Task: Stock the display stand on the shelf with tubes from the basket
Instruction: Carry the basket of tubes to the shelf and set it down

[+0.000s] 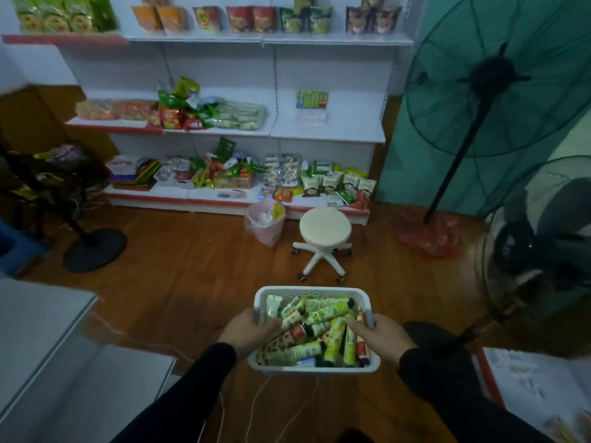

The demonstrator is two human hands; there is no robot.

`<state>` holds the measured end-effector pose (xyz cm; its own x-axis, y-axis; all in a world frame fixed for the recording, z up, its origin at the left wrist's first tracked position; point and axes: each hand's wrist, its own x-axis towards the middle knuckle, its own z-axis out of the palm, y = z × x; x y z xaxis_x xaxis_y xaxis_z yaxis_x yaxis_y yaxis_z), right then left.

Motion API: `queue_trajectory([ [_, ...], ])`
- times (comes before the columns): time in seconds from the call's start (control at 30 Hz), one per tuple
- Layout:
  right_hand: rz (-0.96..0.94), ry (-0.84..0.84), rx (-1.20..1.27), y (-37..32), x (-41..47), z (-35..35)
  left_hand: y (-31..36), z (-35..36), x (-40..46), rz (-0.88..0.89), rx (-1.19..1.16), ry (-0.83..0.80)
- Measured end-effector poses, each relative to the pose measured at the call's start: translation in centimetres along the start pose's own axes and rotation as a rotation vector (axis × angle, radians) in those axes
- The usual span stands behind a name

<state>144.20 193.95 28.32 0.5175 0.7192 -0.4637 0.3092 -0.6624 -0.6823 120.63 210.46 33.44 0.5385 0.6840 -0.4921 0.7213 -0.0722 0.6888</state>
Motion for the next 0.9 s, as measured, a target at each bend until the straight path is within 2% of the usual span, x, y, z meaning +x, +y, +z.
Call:
queue_trajectory([
  [0.2, 0.011, 0.029, 0.029, -3.9, 13.1, -6.0, 7.1, -3.8, 13.5, 0.000, 0.048, -0.042],
  [0.53, -0.047, -0.015, -0.075, -11.9, 34.0, -17.6, 19.7, -8.3, 32.4, 0.015, 0.108, 0.058],
  [0.7, -0.053, -0.007, -0.087, -15.0, 42.8, -21.7, 24.2, -11.2, 41.6, 0.046, 0.092, 0.033],
  [0.83, -0.013, 0.048, -0.053, -17.1, 50.3, -24.0, 27.1, -14.0, 50.8, 0.087, 0.151, -0.037],
  [0.9, 0.016, 0.091, -0.030, -18.6, 54.3, -25.2, 28.6, -15.5, 56.1, 0.118, 0.205, -0.021],
])
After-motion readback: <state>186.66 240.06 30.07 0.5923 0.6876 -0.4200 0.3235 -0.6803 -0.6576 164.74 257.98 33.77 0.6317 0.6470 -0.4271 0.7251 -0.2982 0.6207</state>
